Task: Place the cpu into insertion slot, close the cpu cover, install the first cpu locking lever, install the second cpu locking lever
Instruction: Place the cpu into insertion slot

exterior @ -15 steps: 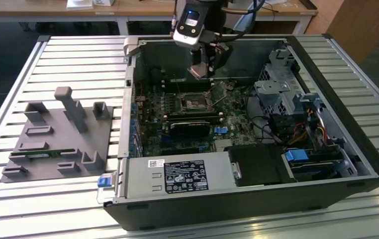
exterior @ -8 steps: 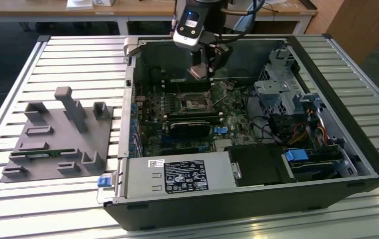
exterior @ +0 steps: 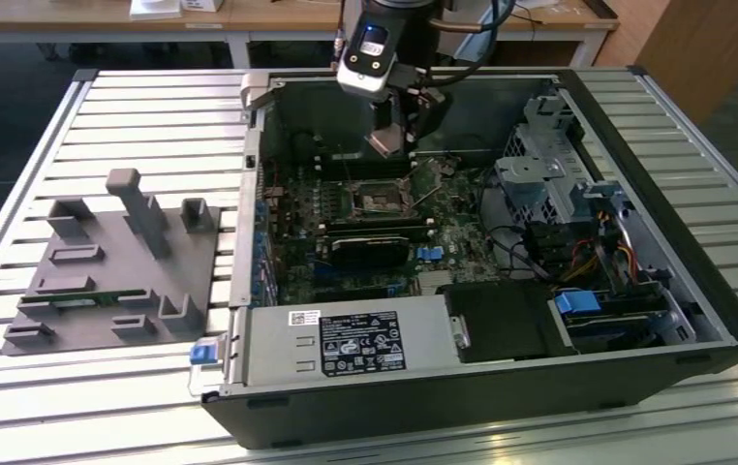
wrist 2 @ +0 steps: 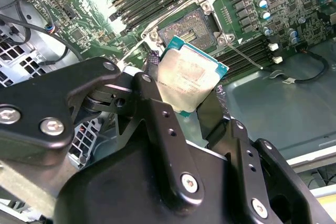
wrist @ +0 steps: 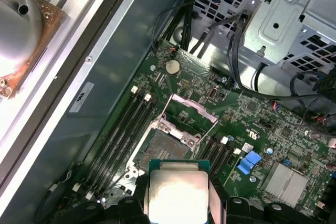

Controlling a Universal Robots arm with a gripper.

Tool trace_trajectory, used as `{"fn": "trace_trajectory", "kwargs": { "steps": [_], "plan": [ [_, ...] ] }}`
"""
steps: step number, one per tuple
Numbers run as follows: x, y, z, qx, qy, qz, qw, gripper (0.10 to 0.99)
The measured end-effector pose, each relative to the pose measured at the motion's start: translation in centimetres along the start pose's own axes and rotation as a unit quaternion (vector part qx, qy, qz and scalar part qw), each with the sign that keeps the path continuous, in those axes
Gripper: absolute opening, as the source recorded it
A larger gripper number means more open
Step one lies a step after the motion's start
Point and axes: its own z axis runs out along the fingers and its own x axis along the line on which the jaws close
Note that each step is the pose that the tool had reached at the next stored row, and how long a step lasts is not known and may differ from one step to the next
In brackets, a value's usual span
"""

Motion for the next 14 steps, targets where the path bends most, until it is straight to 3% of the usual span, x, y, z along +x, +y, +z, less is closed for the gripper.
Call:
{"fn": "trace_trajectory", "kwargs": {
  "steps": [14],
  "plan": [
    [-0.01,-0.03,0.40,0.0000,-0.0002,0.002,1.0000,0.541]
  ]
}}
